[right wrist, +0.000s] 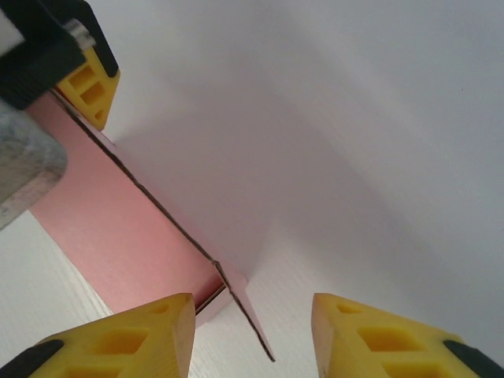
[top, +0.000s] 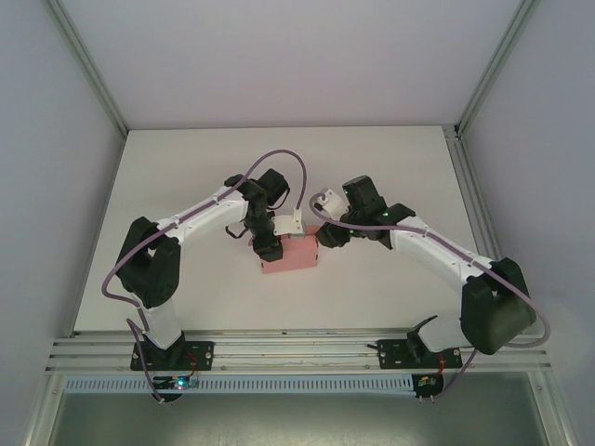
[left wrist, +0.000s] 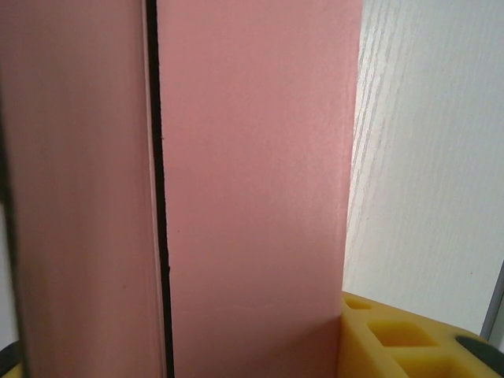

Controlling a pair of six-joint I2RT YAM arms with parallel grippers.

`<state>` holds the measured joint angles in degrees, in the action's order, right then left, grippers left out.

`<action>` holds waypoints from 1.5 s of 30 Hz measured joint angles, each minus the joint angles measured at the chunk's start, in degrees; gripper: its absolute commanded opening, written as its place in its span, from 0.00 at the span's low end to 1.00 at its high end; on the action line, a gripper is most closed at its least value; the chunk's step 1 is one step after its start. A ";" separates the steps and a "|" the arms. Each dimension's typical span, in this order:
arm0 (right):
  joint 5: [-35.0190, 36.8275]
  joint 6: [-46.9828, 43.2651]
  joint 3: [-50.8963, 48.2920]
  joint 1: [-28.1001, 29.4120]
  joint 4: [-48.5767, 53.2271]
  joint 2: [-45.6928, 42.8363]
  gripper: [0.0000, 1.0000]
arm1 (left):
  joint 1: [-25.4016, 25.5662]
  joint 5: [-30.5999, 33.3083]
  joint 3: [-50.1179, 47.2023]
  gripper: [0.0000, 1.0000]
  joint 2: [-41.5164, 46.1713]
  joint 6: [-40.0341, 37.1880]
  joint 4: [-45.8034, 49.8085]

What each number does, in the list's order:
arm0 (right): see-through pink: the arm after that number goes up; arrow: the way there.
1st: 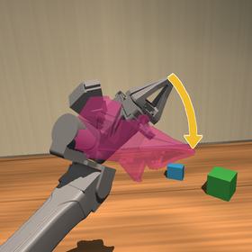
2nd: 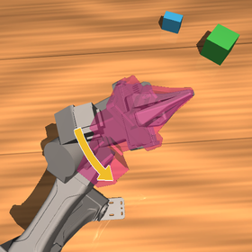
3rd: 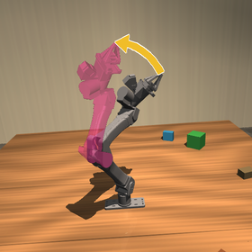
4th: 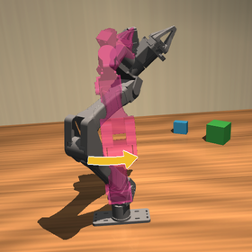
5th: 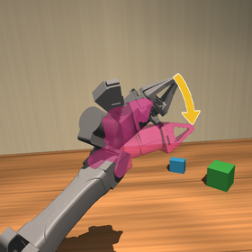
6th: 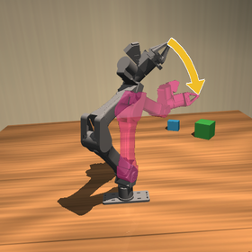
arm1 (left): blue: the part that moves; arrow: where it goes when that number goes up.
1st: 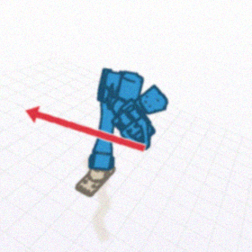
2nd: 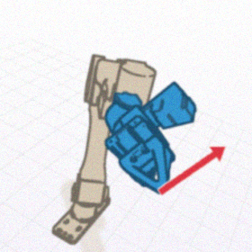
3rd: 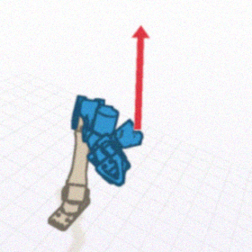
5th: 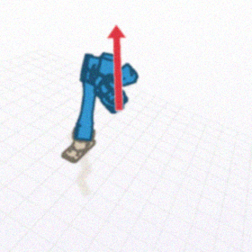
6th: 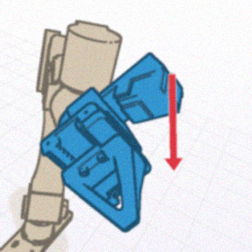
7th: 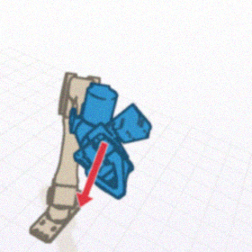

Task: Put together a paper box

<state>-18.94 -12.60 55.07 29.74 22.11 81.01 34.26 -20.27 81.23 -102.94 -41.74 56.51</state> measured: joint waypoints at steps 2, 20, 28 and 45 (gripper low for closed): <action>-0.42 -0.33 0.66 0.00 0.33 0.96 0.22 | 0.13 0.22 0.00 0.49 0.00 0.15 0.00; 13.11 31.34 -5.05 9.14 -9.55 -3.54 0.01 | 1.05 2.86 -2.89 0.46 2.03 8.26 -4.24; 16.85 38.40 -8.22 10.56 -13.18 -4.72 0.01 | 1.68 4.90 -2.91 0.47 2.03 9.20 -5.03; 18.99 38.23 -16.44 10.67 -24.04 -8.28 0.00 | 1.75 5.70 -3.13 0.53 1.97 11.23 -9.27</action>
<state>0.05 25.63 38.63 40.40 -1.93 72.73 36.01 -14.57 78.11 -100.97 -30.50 47.24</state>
